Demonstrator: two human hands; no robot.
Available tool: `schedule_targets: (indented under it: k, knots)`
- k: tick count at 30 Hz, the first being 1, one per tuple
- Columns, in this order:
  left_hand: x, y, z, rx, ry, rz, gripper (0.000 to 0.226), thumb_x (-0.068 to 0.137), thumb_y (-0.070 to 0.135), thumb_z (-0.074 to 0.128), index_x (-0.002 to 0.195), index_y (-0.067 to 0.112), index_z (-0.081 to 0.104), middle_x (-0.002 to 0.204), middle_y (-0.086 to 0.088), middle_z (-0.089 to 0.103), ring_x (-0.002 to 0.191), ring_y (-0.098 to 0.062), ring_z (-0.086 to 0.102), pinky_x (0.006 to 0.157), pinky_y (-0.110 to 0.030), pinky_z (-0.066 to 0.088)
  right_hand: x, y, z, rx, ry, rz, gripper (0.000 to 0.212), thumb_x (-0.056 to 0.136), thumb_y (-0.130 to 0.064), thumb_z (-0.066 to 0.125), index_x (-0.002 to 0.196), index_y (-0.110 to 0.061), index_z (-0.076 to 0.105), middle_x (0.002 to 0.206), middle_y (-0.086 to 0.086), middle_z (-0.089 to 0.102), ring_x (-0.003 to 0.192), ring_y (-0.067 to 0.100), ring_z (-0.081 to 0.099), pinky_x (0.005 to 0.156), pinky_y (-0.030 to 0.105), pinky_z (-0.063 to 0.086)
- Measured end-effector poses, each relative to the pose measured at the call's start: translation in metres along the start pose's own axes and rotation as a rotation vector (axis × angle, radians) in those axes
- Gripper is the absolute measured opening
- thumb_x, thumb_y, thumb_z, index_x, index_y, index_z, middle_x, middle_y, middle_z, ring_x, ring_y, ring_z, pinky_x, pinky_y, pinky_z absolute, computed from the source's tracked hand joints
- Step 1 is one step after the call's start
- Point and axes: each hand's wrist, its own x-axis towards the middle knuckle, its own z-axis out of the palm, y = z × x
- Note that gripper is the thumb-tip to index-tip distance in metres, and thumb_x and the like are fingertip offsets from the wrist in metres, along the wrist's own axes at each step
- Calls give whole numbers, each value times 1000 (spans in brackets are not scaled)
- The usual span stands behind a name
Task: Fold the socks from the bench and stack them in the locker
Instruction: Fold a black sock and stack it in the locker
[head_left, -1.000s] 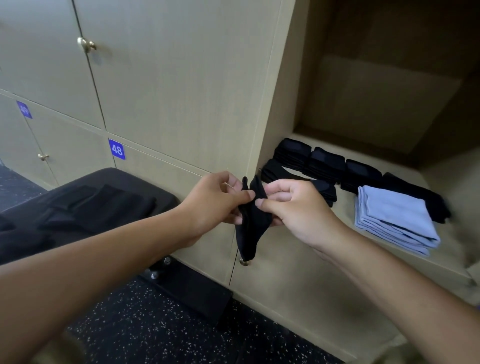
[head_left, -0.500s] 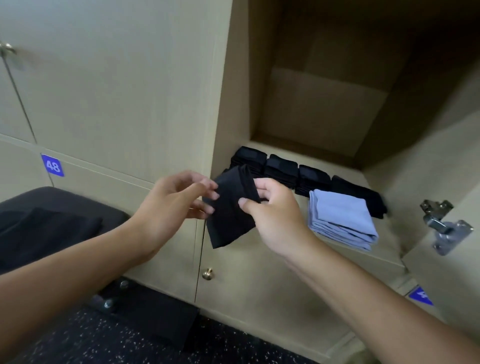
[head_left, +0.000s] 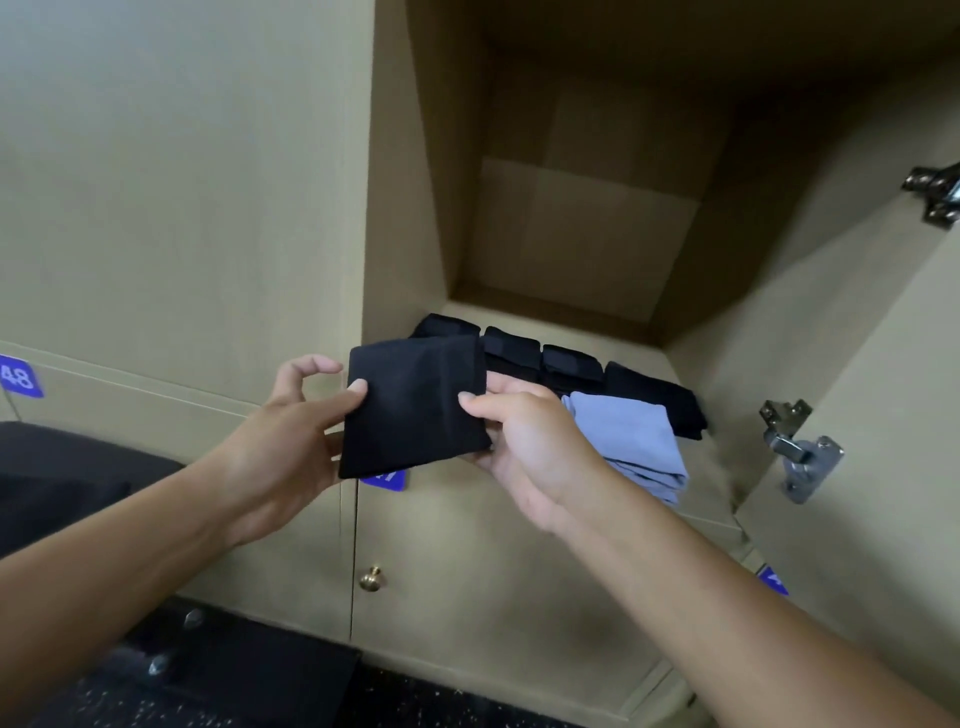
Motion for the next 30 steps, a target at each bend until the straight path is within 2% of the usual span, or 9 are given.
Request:
schedule_targets:
  k: [3, 7, 10, 13, 16, 20, 24, 27, 30]
  knots:
    - [1, 0, 1, 99, 3, 81, 23, 103, 13, 58, 109, 29, 43, 73, -3, 65, 58, -16, 58, 51, -30, 54, 3, 6, -1, -77, 132, 20, 32, 91, -9, 64, 121, -20, 59, 124, 8, 69, 117, 30, 65, 94, 43, 56]
    - [4, -5, 5, 281, 24, 220, 21, 101, 8, 61, 98, 25, 49, 82, -5, 64, 64, -21, 63, 50, -29, 48, 1, 6, -2, -219, 182, -14, 66, 78, -31, 78, 132, -38, 42, 120, -4, 63, 116, 17, 62, 105, 44, 48]
    - [7, -10, 9, 391, 31, 311, 14, 98, 7, 64, 98, 18, 56, 86, 0, 67, 62, -17, 68, 48, -22, 49, -5, 3, -6, -305, 150, -110, 69, 86, -25, 78, 138, -43, 36, 116, -4, 66, 110, 10, 63, 94, 29, 48]
    - [11, -14, 13, 427, 19, 347, 15, 96, 8, 68, 101, 22, 66, 100, -6, 68, 70, -22, 73, 55, -21, 54, -6, 4, -9, -395, 132, -179, 62, 86, -16, 76, 130, -47, 44, 116, -4, 67, 106, 13, 65, 86, 27, 52]
    - [15, -17, 14, 426, 16, 357, 25, 93, 8, 71, 107, 29, 72, 104, -3, 70, 81, -28, 74, 60, -22, 57, -5, 5, -11, -462, 137, -210, 48, 88, -11, 71, 116, -44, 50, 110, -2, 67, 100, 16, 66, 84, 31, 54]
    - [21, -15, 16, 485, -31, 339, 46, 85, 10, 79, 121, 38, 71, 113, 3, 72, 89, -20, 72, 66, -19, 59, -2, 4, -19, -541, 147, -252, 33, 93, -4, 58, 111, -31, 60, 110, 2, 64, 80, 10, 52, 56, 10, 39]
    - [24, -14, 19, 542, -52, 318, 58, 81, 10, 83, 126, 42, 68, 115, 9, 69, 95, -31, 69, 75, -24, 61, 1, 5, -28, -580, 156, -272, 32, 94, -4, 56, 111, -30, 61, 109, 8, 66, 79, 10, 50, 54, 9, 38]
    - [26, -15, 20, 546, -89, 307, 59, 78, 13, 85, 125, 45, 67, 124, 2, 68, 96, -29, 72, 83, -36, 63, 4, 7, -35, -624, 140, -294, 31, 95, -11, 60, 116, -33, 64, 114, -9, 67, 89, 5, 55, 68, 8, 41]
    - [27, -15, 22, 531, -115, 321, 52, 80, 8, 83, 122, 37, 69, 121, 0, 69, 92, -25, 75, 77, -30, 64, 5, 2, -42, -708, 75, -279, 34, 96, -21, 65, 126, -37, 65, 104, -39, 61, 89, -12, 52, 81, 10, 37]
